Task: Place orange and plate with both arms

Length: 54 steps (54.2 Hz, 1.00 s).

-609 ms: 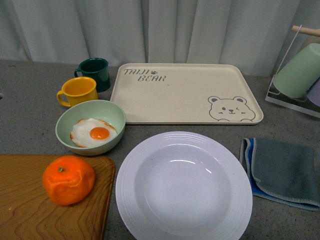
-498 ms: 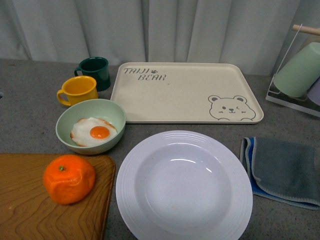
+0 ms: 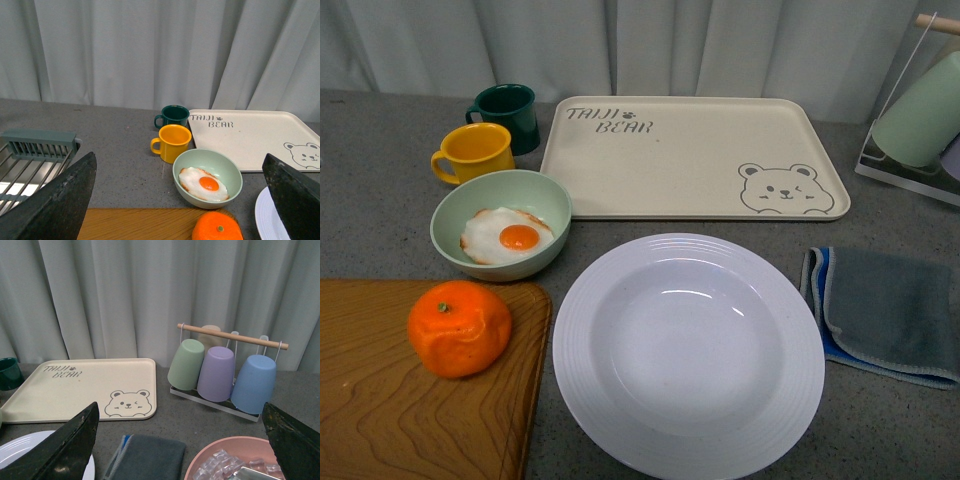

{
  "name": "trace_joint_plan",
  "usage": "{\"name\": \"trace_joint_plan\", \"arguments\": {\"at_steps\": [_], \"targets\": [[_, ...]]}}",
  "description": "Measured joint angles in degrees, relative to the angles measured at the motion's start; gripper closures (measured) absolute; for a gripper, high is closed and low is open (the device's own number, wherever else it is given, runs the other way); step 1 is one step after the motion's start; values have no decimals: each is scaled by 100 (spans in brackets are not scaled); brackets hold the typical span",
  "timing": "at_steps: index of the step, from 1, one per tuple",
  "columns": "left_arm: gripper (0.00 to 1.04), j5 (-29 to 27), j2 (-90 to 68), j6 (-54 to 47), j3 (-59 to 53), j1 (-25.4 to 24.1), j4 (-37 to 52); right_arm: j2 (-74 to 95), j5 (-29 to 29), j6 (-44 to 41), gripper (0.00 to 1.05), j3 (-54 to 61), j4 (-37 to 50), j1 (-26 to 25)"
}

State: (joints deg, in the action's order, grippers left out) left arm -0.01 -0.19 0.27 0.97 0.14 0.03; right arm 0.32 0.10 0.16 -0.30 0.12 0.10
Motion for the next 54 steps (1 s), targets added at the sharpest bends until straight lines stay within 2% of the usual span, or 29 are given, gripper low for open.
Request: {"name": "trace_joint_plan", "arguments": {"at_steps": [5,8,17,27,37,54], "targets": [[7,46,-562,356,254,133,-621,0,-2,0,9,0,0,0],[7,17,-1224,570,304,323,-435,-9,0,0,9,2,0,0],[7,72,-3659,901,584,824,1137,-9,0,0,9,0,0,0],[7,745,-6413,992,1250,1075,2245,-11,-2,0,9,2,0,0],[7,885,-8244,879,1851,1222,2240,-11,-2,0,9,0,0,0],[7,647,-9591,796,2509,1222,2188,-11,-2,0,9,2,0,0]]}}
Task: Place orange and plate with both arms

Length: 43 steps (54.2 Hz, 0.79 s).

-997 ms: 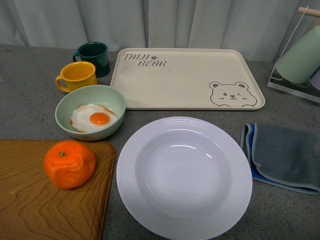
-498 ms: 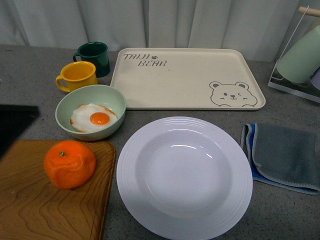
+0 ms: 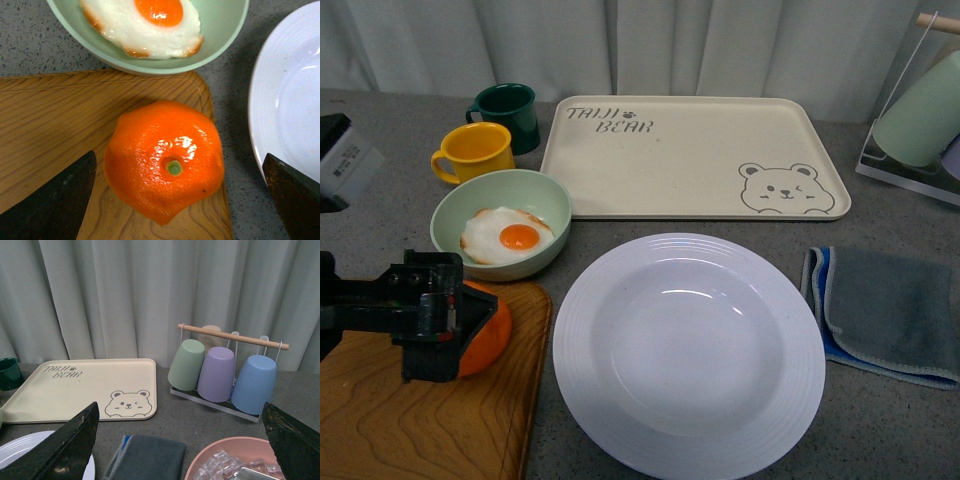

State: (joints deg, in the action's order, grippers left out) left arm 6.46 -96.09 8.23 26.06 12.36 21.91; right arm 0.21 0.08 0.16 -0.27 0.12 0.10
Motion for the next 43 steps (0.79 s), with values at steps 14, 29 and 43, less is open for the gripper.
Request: {"name": "trace_joint_plan", "arguments": {"at_steps": [14,29,43], "targets": [[7,-2,-455,20,142,-2,68,0,2,0,9,-2,0,0],[33,-33,-697,22,304,-11,146,0,0,0,9,0,0,0],[52,52,-72,249,313,286,-319,0,2,0,9,0,0,0]]}}
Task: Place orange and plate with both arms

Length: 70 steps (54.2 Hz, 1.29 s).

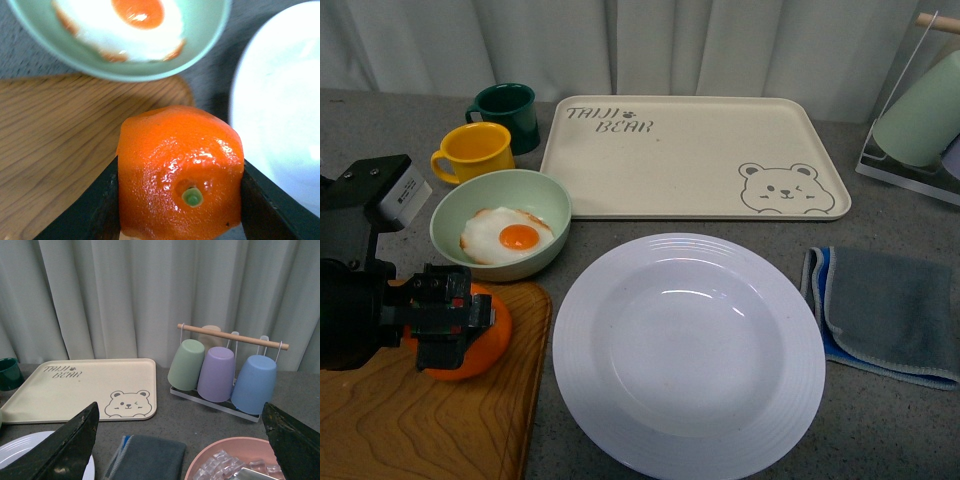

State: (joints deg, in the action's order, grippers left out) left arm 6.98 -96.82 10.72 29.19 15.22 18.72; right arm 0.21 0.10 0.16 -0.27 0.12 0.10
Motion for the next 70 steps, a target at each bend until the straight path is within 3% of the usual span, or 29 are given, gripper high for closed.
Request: {"name": "trace_joint_plan", "arguments": {"at_steps": [8,25,43,60,70], "targets": [[52,-120,529,273,44,1038,127,0,-2,0,9,-2,0,0],[53,-588,-584,855,688,2166,629,0,0,0,9,-2,0,0],[53,-743,-1530,1115,1244,2251,723,0,-2,0,9,0,0,0],[5,-369,-1416,1436,1156,2085,769,0,-2,0,9,0,0,0],[7,-546,-844,1762,859,1993,811,0,0,0,9,-2,0,0]]}}
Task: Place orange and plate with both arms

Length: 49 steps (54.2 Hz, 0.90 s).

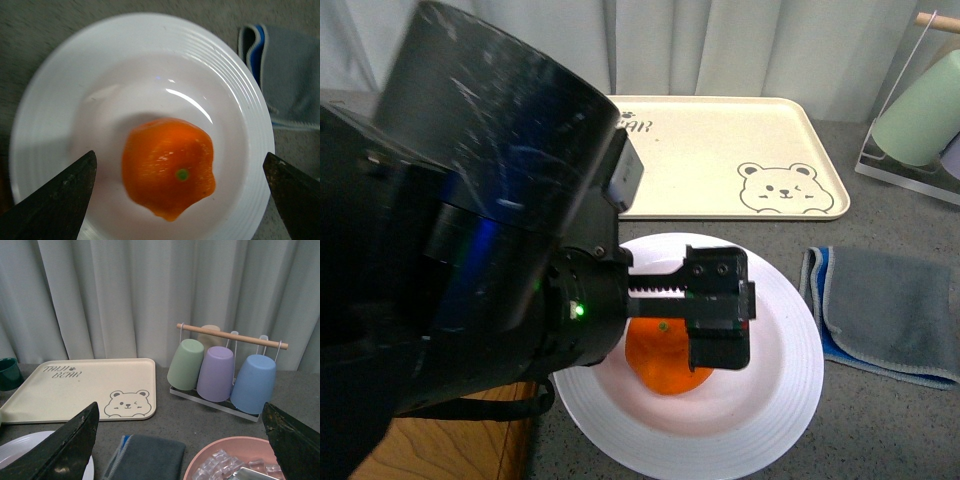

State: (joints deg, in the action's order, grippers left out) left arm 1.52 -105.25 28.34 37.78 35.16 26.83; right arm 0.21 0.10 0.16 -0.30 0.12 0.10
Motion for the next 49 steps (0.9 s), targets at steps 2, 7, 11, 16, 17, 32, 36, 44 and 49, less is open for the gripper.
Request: {"name": "trace_joint_plan", "arguments": {"at_steps": [2,7,11,16,17,32,36,44,49], "targets": [[8,-389,101,-127,-149,-37,249,0,-2,0,9,0,0,0],[21,-1676,-37,-697,-691,-129,1943,0,-2,0,9,0,0,0],[32,-2223,-59,-1292,-1176,-284,2857,0,-2,0,9,2,0,0],[51,-2695,229,-1980,-1832,-640,4098,2,-2,0,9,2,-2,0],[54,-2695,332,-2033,-1941,-710,4291,2,-2,0,9,2,-2,0],[101,-1707,2798,-2715,-3438,-1926,4568,0,-2,0,9,0,-2,0],[101,-1467,3405,-2745,-3585,-2144,4100,0,0,0,9,0,-2,0],[101,-1176,4395,-2771,-3679,-2455,3298,0,-2,0,9,2,-2,0],[101,-992,5095,-2785,-3681,-2636,2669,0,-2,0,9,0,-2,0]]}}
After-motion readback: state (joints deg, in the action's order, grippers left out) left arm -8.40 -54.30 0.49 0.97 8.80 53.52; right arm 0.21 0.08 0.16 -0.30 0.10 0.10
